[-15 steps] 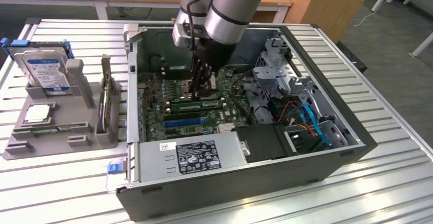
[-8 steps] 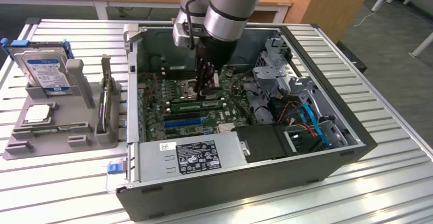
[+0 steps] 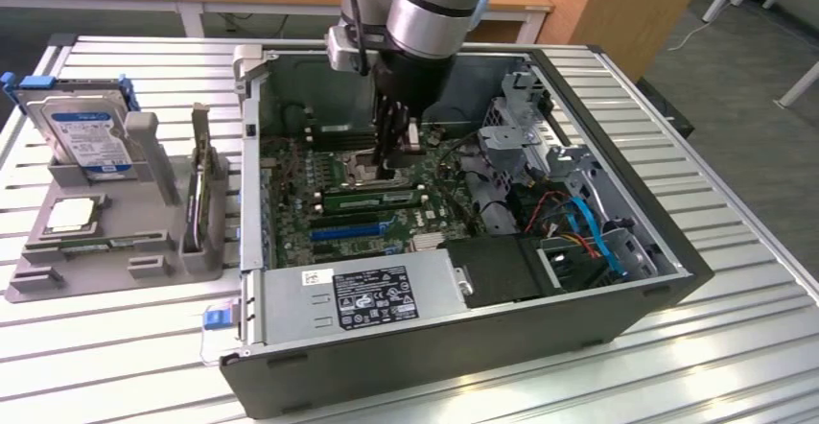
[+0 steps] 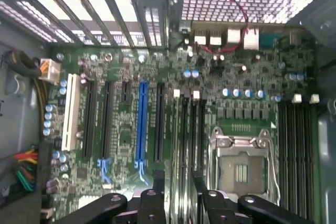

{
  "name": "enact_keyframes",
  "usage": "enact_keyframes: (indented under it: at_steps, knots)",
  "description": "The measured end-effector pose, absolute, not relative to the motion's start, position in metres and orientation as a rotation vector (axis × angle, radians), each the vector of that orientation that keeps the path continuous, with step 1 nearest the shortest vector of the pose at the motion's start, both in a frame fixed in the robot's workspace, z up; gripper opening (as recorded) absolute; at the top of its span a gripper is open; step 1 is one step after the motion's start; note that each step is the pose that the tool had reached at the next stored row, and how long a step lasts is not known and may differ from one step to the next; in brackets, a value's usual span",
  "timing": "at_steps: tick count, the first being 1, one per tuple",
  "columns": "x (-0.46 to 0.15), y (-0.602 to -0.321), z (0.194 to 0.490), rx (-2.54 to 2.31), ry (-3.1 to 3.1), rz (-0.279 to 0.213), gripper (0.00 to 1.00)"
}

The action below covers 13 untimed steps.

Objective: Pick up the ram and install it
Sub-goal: 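Insert the ram into the slot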

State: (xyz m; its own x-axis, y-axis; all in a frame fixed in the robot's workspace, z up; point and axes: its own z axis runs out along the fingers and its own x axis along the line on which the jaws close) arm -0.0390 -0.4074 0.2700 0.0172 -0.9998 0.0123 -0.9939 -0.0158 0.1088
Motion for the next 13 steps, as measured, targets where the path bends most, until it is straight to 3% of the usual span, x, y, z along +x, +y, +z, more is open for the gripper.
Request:
enact_keyframes:
  at_steps: [4,13]
  knots:
    - [-0.038,-0.405,0.27,2.206,-2.176,-0.036,0.33]
    - [-0.038,-0.396,0.31,2.181,-2.204,-0.03,0.33]
